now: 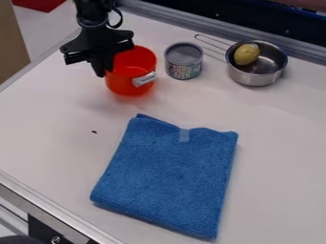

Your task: Move the red pot to the top right of the blue clothe

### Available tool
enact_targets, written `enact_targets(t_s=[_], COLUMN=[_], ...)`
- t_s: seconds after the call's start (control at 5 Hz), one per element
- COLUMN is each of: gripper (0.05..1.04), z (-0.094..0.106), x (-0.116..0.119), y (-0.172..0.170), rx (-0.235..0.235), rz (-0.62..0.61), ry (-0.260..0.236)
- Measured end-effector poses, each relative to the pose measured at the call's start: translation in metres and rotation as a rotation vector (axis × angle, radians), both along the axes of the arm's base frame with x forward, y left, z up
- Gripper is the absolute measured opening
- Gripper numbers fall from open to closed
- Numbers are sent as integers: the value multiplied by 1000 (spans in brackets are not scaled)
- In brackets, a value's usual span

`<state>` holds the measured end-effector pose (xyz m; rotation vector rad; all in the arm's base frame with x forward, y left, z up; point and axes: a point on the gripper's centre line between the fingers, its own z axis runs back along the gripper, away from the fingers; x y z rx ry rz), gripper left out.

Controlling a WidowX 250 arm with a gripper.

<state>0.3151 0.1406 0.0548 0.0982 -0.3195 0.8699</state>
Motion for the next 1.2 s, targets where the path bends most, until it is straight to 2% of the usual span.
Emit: enact_targets(t_s=[0.2, 0.4, 0.6, 1.0, 1.2], gripper=[54, 54, 54, 54, 54], z=[23, 35, 51, 51, 48], x=[3, 7, 15, 17, 18], y=[-6, -30, -65, -136, -158], rx=[-36, -105, -116, -177, -169], rz=[19, -24, -88, -194, -231], ry=[-48, -47, -114, -78, -93])
